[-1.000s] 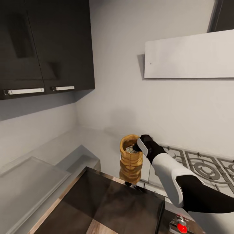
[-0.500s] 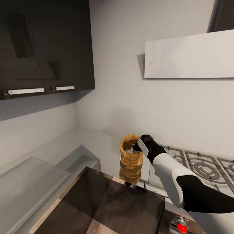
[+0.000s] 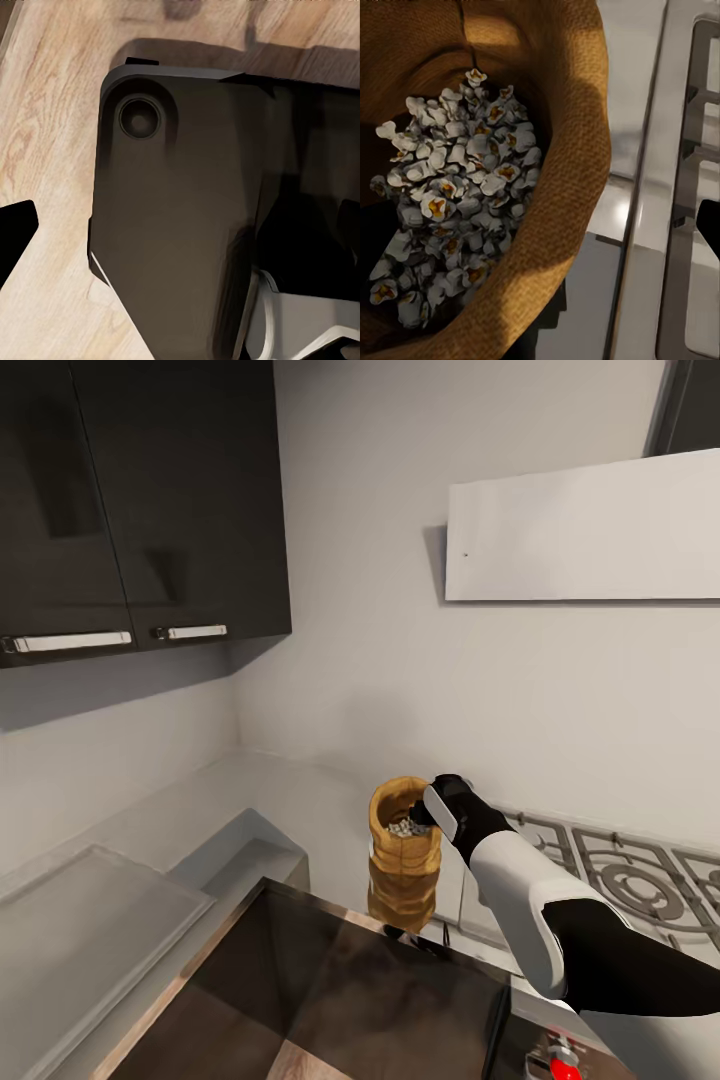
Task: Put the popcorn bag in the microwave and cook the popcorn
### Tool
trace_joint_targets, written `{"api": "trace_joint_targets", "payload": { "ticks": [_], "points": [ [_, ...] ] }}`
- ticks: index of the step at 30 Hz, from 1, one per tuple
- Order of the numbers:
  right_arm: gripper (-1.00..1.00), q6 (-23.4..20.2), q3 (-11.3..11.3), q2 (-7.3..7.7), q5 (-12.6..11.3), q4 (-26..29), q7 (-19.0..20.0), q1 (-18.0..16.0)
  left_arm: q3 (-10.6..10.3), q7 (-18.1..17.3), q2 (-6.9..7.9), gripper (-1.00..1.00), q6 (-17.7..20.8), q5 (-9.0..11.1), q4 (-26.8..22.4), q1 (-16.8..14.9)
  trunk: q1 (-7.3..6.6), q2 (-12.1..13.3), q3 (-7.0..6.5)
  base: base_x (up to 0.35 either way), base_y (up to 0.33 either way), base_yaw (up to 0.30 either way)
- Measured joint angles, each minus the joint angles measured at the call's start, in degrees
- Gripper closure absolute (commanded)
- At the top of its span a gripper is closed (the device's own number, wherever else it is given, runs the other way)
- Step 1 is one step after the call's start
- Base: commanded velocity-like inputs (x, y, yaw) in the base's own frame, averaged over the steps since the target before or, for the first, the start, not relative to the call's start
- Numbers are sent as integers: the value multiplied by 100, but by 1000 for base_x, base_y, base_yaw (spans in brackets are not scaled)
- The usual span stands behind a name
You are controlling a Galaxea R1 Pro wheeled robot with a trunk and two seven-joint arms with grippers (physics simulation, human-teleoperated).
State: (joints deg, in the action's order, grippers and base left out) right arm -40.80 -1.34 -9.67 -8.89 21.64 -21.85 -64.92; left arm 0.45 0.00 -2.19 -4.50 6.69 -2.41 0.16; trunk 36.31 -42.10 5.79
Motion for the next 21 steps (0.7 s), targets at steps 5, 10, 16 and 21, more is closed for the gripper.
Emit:
{"api": "trace_joint_targets", "payload": {
  "ticks": [5, 10, 16, 21],
  "points": [
    [-100, 3, 6, 0, -6, -33, -8, 0, 0, 0, 0, -100, 0, 0, -1, 0, 0, 0, 0, 6, 0, 0],
    [-100, 182, 4, 0, -58, -164, 7, 0, 0, 0, 0, -100, 0, 0, -1, 0, 0, 0, 0, 0, 0, 0],
    [-100, 460, 6, 1, -81, -461, 41, 0, 3, 0, 0, -100, 0, 0, 2, 0, 0, 0, 0, 0, 0, 0],
    [-100, 491, 7, 1, -96, -544, 42, 0, 5, 0, 0, -100, 0, 0, 1, 0, 0, 0, 0, 0, 0, 0]
  ]
}}
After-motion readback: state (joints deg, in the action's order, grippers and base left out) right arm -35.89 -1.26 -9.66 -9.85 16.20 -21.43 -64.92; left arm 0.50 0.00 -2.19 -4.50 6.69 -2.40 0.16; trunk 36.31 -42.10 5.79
